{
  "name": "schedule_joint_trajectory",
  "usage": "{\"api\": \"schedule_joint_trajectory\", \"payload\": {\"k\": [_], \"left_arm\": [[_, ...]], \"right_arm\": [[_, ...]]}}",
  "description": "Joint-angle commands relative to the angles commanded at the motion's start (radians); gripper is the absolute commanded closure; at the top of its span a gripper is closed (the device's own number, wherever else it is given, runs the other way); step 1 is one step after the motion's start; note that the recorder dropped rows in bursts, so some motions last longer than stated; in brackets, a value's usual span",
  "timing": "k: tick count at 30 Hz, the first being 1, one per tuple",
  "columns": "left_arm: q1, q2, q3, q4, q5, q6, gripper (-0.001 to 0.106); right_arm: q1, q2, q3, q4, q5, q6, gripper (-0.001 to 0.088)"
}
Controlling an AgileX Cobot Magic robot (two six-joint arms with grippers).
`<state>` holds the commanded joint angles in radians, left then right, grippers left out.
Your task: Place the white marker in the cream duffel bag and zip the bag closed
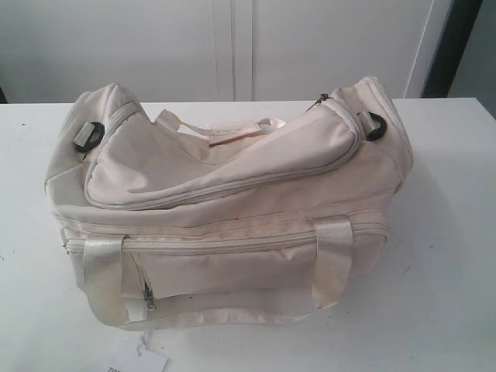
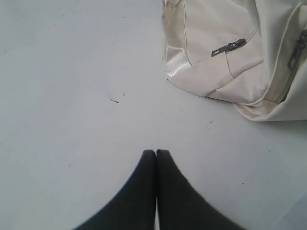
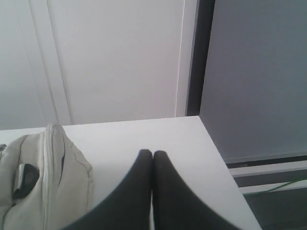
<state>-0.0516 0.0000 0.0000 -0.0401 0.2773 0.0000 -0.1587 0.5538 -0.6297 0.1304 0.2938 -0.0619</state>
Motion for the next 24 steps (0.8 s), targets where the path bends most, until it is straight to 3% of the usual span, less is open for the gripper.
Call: {"api": "schedule_joint_trajectory", "payload": {"k": [24], "left_arm": [[0.0, 0.0, 0.0, 0.0, 0.0, 0.0, 0.105]], "right_arm": [[0.0, -0.332, 0.247, 0.0, 0.065, 0.02, 0.0868]]}}
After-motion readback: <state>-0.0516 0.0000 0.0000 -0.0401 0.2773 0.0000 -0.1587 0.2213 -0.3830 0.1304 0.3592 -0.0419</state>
